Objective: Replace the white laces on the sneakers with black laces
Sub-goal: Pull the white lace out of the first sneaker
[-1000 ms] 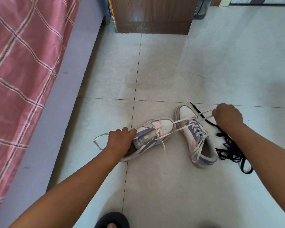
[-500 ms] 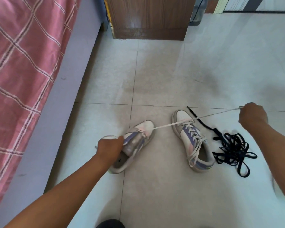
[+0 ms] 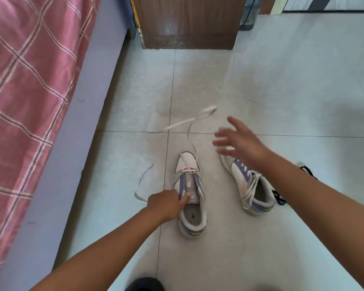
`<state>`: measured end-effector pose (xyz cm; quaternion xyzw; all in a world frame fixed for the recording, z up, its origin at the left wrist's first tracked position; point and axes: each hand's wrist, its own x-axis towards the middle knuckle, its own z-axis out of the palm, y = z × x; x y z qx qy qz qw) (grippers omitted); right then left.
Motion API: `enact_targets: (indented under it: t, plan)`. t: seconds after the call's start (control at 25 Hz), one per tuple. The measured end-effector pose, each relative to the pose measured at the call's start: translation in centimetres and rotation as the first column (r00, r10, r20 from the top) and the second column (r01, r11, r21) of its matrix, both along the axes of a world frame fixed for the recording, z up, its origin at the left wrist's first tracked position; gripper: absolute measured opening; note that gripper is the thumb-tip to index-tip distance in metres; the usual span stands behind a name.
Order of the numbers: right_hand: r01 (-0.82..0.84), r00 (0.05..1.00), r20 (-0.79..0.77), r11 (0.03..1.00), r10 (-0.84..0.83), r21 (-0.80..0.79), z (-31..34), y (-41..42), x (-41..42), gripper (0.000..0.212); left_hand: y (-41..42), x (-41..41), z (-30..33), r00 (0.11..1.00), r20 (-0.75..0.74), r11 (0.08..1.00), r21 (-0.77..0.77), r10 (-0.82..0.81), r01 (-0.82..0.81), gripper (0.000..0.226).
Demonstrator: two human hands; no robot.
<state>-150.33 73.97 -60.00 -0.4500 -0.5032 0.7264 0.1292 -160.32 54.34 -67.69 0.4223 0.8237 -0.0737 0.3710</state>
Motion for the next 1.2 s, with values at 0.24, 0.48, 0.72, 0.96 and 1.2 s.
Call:
enact_targets:
  t: [0.24, 0.48, 0.72, 0.96, 1.2]
  plan:
    - [-0.657, 0.612, 0.685, 0.736, 0.395, 0.162, -7.1, -7.2, 0.0, 0.049, 3.9, -1.7, -0.6, 0.972, 0.004, 0.954, 0.186, 0.237, -0.233, 0.035]
    - [-0.695, 0.611, 0.712, 0.665, 0.346, 0.273, -8.3, -7.6, -1.4, 0.029, 4.9, -2.1, -1.1, 0.976, 0.041, 0.925, 0.315, 0.212, -0.214, 0.029]
    - [-0.728, 0.585, 0.72, 0.632, 0.373, 0.264, -7.8, -4.8, 1.9, 0.027, 2.8, -2.9, -1.2, 0.986, 0.083, 0.91, 0.379, 0.146, -0.166, 0.018]
    - [-0.792, 0.569, 0.71, 0.51, 0.415, 0.336, -7.7, -5.9, 1.4, 0.03, 4.5, -2.7, -0.9, 0.996, 0.075, 0.964, 0.255, 0.052, -0.069, 0.025]
    - [-0.887, 0.416, 0.819, 0.376, 0.395, 0.269, -7.9, -6.9, 1.4, 0.026, 5.9, -3.5, -0.1, 0.894, 0.387, 0.966, 0.026, 0.226, -0.256, 0.014]
